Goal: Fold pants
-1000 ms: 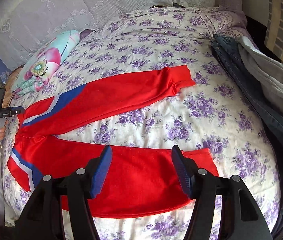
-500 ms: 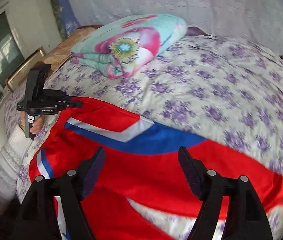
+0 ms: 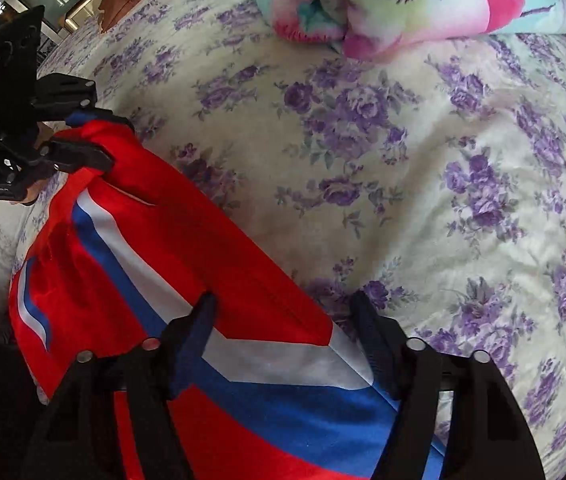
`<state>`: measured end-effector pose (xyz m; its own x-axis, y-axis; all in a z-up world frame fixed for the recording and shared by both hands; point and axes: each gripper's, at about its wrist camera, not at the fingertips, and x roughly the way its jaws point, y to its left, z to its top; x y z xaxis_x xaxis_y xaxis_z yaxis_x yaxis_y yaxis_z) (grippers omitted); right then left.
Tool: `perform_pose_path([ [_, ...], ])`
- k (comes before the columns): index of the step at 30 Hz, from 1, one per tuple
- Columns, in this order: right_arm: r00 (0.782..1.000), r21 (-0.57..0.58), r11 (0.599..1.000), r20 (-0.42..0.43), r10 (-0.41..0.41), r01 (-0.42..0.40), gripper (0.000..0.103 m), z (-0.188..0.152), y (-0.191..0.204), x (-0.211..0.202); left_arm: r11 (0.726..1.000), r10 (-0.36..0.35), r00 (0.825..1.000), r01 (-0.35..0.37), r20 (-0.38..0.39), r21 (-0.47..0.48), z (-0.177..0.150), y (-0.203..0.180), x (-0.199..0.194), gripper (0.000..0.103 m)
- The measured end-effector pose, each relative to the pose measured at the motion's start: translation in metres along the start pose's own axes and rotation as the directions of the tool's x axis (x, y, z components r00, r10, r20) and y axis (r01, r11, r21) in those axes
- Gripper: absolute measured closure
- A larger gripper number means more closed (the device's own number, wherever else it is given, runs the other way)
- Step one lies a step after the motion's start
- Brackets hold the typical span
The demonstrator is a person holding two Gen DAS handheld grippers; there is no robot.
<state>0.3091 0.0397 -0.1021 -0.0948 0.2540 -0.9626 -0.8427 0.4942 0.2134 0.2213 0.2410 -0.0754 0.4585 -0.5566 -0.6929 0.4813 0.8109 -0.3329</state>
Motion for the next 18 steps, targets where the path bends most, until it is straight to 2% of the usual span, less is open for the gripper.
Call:
perform_pose_path([
  [1, 0.999, -0.018, 1.000, 0.033, -0.004, 0.004, 0.067, -0.005, 0.002, -0.002, 1.000, 0.006, 1.000, -0.006, 0.000, 0.002, -0.001, 0.001, 0.001, 0.085],
  [2, 0.998, -0.022, 0.999, 0.053, 0.035, -0.034, 0.087, -0.009, 0.003, -0.006, 1.000, 0.015, 1.000, -0.015, -0.001, 0.007, -0.001, 0.000, 0.002, 0.085],
  [3, 0.994, 0.002, 0.996, 0.069, 0.083, -0.084, 0.096, -0.014, 0.001, -0.013, 1.000, 0.024, 1.000, -0.024, -0.003, 0.010, -0.001, -0.001, 0.002, 0.085],
  [7, 0.971, 0.029, 0.997, 0.231, 0.063, -0.072, 0.096, -0.041, 0.013, -0.052, 0.999, 0.035, 0.999, -0.035, 0.021, 0.004, 0.001, -0.006, -0.005, 0.085],
  [9, 0.959, 0.052, 0.997, 0.282, 0.034, -0.051, 0.096, -0.054, 0.017, -0.072, 0.999, 0.043, 0.998, -0.043, 0.036, 0.008, 0.002, -0.012, -0.013, 0.085],
  [14, 0.935, 0.077, 0.996, 0.348, -0.073, 0.049, 0.096, -0.091, 0.054, -0.111, 0.996, 0.054, 0.997, -0.058, 0.059, 0.061, 0.002, -0.047, -0.043, 0.086],
  [18, 0.913, 0.059, 0.997, 0.400, -0.074, 0.055, 0.096, -0.126, 0.107, -0.124, 0.991, 0.062, 0.996, -0.069, 0.066, 0.111, -0.022, -0.082, -0.073, 0.086],
])
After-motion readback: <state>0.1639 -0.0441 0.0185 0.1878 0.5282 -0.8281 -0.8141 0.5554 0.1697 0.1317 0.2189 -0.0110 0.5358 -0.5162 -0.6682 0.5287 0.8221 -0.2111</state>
